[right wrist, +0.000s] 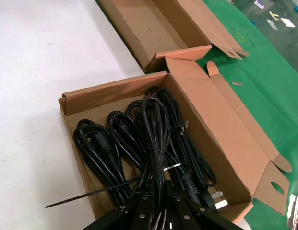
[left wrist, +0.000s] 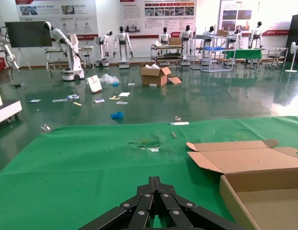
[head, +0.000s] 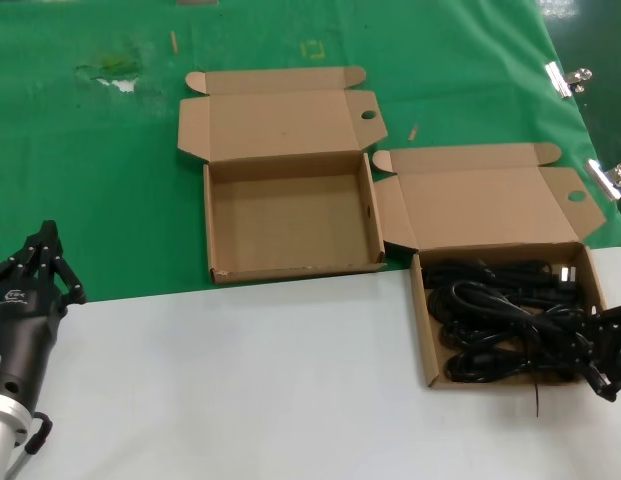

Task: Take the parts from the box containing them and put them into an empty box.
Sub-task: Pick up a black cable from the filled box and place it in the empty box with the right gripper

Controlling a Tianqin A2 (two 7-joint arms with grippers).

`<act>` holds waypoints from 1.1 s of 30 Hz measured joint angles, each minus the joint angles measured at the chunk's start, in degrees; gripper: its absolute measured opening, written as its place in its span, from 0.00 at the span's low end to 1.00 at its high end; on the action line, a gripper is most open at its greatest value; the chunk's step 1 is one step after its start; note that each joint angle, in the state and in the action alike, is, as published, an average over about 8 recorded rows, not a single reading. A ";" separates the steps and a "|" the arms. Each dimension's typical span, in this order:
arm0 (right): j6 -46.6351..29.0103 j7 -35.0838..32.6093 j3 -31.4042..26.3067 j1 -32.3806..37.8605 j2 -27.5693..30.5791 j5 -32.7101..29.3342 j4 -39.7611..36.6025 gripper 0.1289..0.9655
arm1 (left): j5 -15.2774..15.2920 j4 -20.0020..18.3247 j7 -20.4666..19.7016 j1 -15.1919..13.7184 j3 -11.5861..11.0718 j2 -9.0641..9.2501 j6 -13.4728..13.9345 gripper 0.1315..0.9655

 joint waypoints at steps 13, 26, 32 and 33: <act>-2.32 -0.48 3.24 1.38 -1.50 -1.73 1.59 0.05 | 0.00 0.00 0.00 0.00 0.00 0.00 0.00 0.01; -4.44 1.66 4.60 4.98 -5.97 -7.19 4.84 0.05 | 0.00 0.00 0.00 0.00 0.00 0.00 0.00 0.01; -5.88 1.85 3.64 7.99 -10.22 -11.12 5.81 0.05 | 0.00 0.00 0.00 0.00 0.00 0.00 0.00 0.01; -6.13 1.82 3.45 8.50 -10.96 -11.75 5.87 0.05 | 0.00 0.00 0.00 0.00 0.00 0.00 0.00 0.01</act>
